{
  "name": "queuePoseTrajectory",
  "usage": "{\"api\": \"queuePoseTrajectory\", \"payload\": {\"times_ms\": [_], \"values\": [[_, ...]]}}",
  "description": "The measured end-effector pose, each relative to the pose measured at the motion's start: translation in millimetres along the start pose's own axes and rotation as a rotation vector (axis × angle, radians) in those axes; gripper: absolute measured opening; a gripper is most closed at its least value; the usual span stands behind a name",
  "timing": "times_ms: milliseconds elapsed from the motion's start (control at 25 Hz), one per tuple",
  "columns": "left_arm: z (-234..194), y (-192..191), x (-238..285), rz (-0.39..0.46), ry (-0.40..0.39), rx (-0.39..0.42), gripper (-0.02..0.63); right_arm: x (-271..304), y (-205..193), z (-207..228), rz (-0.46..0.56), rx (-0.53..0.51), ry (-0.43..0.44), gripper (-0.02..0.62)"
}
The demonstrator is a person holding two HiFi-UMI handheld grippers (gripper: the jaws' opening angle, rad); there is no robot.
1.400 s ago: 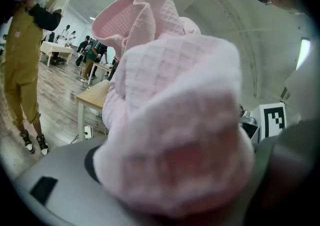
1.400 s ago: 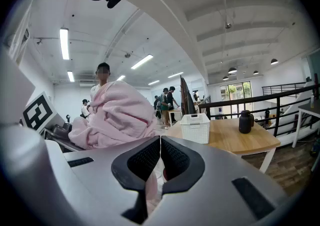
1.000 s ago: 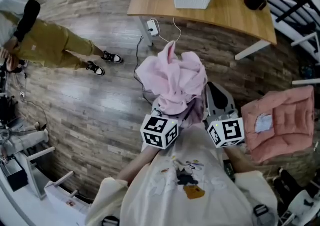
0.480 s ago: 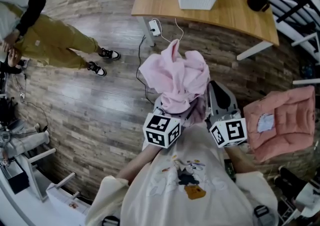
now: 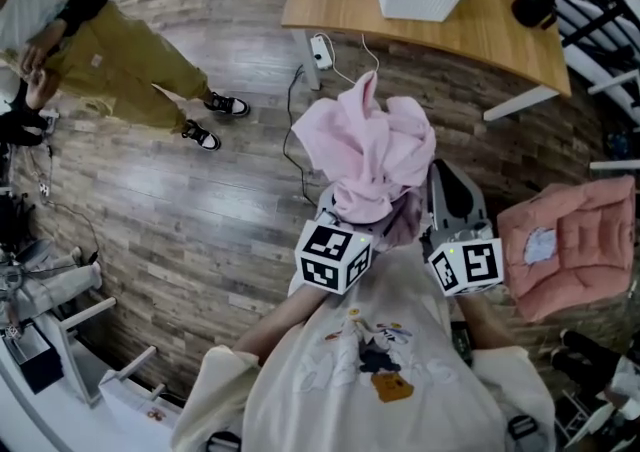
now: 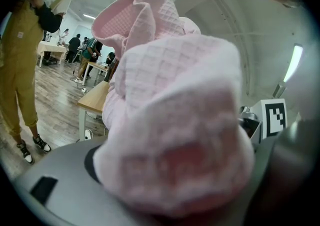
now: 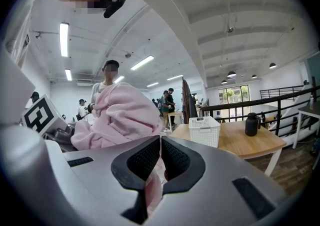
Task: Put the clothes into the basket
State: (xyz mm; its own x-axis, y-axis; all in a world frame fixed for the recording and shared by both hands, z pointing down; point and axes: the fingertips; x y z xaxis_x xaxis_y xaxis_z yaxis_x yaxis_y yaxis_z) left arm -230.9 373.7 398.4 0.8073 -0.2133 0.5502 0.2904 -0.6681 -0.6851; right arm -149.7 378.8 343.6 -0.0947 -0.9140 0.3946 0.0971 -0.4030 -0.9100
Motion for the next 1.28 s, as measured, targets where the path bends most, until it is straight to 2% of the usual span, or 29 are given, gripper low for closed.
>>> {"api": "queuePoseTrajectory", "payload": {"times_ms": [520, 920, 1280], "values": [[-31.1, 34.9, 32.1, -0.018, 0.010, -0.027, 0.367, 51.6, 14.4, 28.6, -0.011, 0.025, 0.017, 0.025], [-41.5, 88.9, 92.4, -0.015, 0.030, -0.062, 0.367, 99.4, 48.5, 95.2, -0.020, 0.008, 0.045, 0.025], [-37.0, 148.6, 146.6, 0.028, 0.094, -0.084, 0.367, 135.7, 86.9, 161.3, -0.011, -0.019, 0.115, 0.025]]}}
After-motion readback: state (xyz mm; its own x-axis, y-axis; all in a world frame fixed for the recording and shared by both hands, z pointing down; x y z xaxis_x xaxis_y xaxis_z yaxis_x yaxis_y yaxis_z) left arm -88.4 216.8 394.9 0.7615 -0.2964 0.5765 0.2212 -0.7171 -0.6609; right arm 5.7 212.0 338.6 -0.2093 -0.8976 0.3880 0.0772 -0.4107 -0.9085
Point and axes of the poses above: the fingertips, and each gripper's own axes: x forward along the fingers, z to its right, y out of its top, and after that the axes turned 13 degrees about -z, right-handed
